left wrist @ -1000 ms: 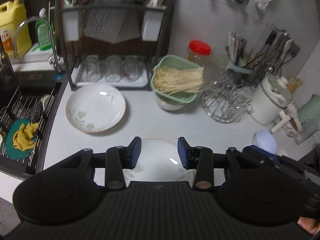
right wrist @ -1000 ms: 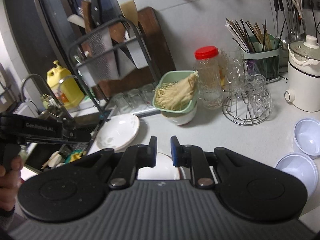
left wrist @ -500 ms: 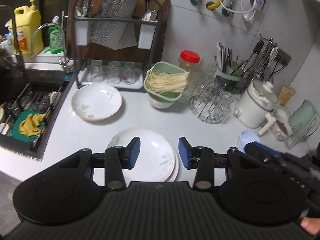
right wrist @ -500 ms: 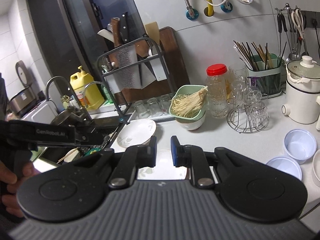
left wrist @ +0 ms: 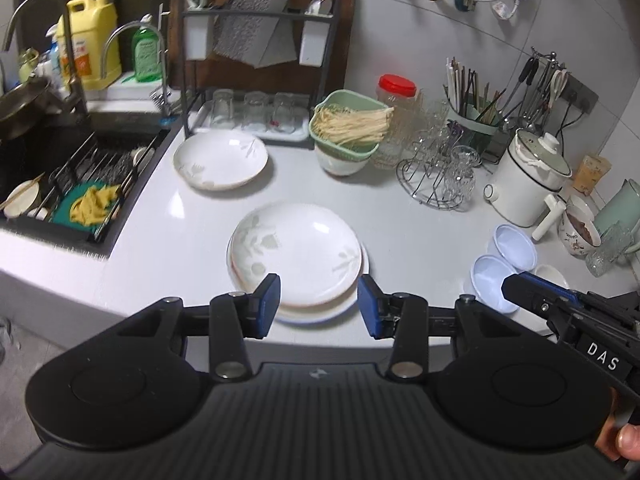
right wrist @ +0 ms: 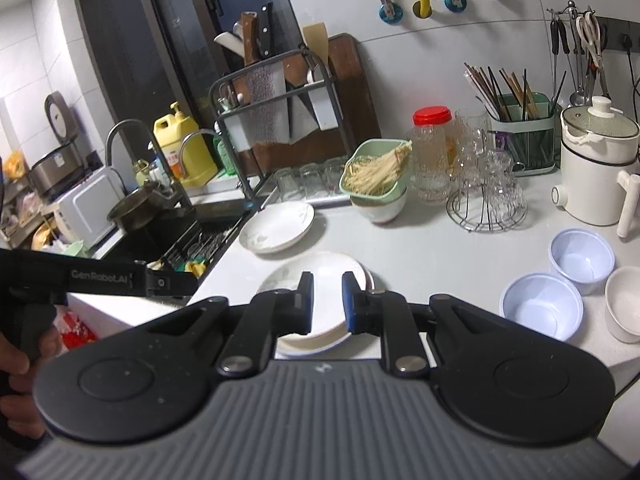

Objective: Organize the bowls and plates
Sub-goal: 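Open both grippers and lift them away from the plate stack, then move both grippers to the second leaf-pattern plate beside the glass rack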

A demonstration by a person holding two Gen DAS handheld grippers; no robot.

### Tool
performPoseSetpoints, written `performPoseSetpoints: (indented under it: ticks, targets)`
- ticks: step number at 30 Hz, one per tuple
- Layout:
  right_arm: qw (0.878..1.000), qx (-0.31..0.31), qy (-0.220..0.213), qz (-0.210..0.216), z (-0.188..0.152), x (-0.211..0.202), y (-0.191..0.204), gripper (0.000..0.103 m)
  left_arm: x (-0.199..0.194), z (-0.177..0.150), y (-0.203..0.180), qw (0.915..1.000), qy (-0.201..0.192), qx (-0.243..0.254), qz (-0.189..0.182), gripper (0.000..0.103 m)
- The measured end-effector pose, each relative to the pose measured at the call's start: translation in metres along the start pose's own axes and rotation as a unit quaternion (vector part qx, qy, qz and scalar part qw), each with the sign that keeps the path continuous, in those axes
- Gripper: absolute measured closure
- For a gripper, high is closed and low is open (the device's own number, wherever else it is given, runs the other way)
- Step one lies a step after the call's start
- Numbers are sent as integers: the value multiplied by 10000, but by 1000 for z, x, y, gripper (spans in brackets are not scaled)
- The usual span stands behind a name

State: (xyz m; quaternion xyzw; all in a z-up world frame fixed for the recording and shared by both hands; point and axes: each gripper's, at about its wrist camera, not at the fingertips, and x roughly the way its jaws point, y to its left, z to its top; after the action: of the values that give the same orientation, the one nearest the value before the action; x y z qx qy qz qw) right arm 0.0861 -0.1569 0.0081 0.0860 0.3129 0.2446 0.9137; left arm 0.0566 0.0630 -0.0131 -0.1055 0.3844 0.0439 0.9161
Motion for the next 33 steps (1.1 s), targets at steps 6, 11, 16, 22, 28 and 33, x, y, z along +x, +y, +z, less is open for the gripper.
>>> performPoseSetpoints:
  ticks: [6,11,16,22,28,33]
  targets:
    - [9999,-5,111,121,-14,-9,3,85,-10,-16,3,9998,100,-118,144,54]
    - [9996,69,247,153,-20,-6,8,85,-5,-16,11,9995,256,-107,147,52]
    - [9995,-1,313,93,-21,5,15,84,6,-4,29,9996,225,-147,96,32]
    - [9996,-60,291,-40,-17,29,26,25,21,18,53,9995,141,-106,242,16]
    - [9991,168,387,-7,-4,64,30,24,41,44,85,9992,124,-202,318,15]
    - [9987,213,450,-48,10,98,37,24,70,69,111,9991,174,-253,299,15]
